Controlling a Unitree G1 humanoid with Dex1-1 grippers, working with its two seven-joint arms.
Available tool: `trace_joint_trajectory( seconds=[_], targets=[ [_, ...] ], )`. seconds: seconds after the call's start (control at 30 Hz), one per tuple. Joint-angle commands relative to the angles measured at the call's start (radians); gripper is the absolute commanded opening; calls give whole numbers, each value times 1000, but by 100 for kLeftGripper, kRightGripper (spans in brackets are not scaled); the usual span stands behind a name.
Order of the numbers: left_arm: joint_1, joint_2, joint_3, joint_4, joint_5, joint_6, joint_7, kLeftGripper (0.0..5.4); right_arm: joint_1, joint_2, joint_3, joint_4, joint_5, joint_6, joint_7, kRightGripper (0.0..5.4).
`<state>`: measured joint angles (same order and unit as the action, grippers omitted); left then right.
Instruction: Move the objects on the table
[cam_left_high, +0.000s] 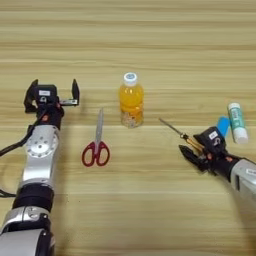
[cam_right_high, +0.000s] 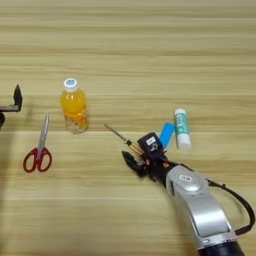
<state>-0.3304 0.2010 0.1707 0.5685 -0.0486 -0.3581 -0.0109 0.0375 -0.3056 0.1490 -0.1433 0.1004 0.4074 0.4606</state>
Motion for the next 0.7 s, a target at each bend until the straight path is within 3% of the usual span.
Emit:
trace_joint_trajectory(
  seconds=[0.03,0.43,0.7],
  targets=[
    [10,-7,-6,-16,9,19,7,540,32,-22,15,-22,-30,46,-18,238],
    [14,-13,-9,-26,14,23,13,540,47,-32,51,-60,-27,62,-2,92],
    [17,-18,-14,-34,18,26,21,540,56,-33,97,-73,11,79,57,90]
  ],
)
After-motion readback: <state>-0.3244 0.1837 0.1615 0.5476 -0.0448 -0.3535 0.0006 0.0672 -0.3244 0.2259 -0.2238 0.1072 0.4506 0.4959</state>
